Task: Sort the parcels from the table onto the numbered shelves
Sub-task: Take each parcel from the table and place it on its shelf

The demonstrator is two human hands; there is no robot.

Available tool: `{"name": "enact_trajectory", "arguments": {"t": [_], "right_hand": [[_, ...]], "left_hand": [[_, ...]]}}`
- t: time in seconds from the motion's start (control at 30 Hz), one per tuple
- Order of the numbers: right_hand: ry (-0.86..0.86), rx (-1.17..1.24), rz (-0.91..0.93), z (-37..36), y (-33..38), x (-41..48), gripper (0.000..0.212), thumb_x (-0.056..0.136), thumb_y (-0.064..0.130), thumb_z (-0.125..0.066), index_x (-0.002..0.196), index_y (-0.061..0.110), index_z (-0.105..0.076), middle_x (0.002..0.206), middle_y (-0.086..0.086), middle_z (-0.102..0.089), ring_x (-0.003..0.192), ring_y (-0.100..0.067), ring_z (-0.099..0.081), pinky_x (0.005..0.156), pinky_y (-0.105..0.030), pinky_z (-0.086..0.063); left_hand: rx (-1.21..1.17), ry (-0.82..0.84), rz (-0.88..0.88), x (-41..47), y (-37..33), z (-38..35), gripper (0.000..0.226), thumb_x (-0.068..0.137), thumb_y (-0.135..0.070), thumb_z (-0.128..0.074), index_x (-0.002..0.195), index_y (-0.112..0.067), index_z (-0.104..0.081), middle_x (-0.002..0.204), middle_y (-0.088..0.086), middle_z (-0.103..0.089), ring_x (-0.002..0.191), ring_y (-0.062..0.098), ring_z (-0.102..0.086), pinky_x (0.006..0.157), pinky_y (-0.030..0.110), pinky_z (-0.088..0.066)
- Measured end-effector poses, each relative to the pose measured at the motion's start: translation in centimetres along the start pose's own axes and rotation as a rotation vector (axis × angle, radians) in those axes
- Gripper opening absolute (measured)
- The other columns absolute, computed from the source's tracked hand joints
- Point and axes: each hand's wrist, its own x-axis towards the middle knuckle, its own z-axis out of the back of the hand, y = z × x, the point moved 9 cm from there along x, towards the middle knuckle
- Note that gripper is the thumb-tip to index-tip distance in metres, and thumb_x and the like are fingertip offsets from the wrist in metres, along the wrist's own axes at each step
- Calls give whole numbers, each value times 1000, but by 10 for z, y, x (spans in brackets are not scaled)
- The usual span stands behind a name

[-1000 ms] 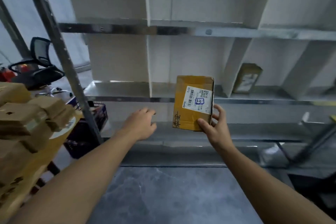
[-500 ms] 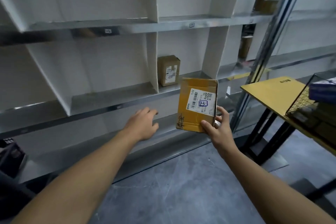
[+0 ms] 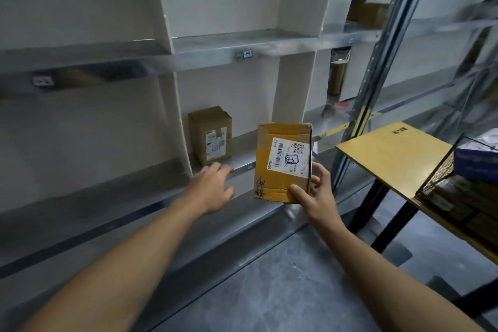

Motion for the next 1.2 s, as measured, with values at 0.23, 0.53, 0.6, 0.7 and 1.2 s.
{"name": "enact_trajectory", "arguments": {"t": [0.23, 0.53, 0.6, 0.7, 1.2], "right_hand": [[-6, -32, 4, -12, -12, 90, 67, 86, 30, -78, 128, 59, -35, 128, 8, -52, 122, -22, -56, 100, -52, -52], [163, -25, -30, -42, -54, 210, 71, 79, 43, -77, 136, 49, -35, 130, 9, -53, 124, -23, -54, 100, -54, -52], [221, -33, -44, -47, -64, 237, 73, 78, 45, -77, 136, 49, -34, 132, 5, -53, 123, -24, -55, 99, -54, -52], [325, -55, -25, -59, -75, 274, 71, 86, 31, -77, 141, 42, -33, 138, 1, -51, 127, -22, -52, 103, -54, -49], [523, -107, 13, -99, -105, 345, 73, 90, 27, -74, 151, 23, -32, 147, -4, -50, 134, -20, -46, 112, -42, -39]], "left_hand": [[-8, 38, -18, 89, 9, -19, 51, 94, -37, -50, 142, -22, -40, 140, 4, -46, 129, 24, -42, 108, 42, -37], [-8, 28, 139, 166, 26, -43, 51, 95, -38, -49, 144, -26, -38, 141, 2, -46, 129, 22, -43, 106, 41, -40], [-21, 29, 219, 176, 29, -49, 51, 95, -38, -50, 143, -26, -38, 140, 1, -46, 128, 22, -44, 106, 40, -40], [-20, 26, 326, 187, 29, -58, 51, 95, -37, -50, 143, -26, -38, 141, 1, -46, 130, 21, -43, 107, 40, -40], [-85, -40, 565, 202, 24, -72, 52, 95, -36, -51, 145, -24, -39, 139, 4, -48, 130, 24, -43, 107, 39, -37]]}}
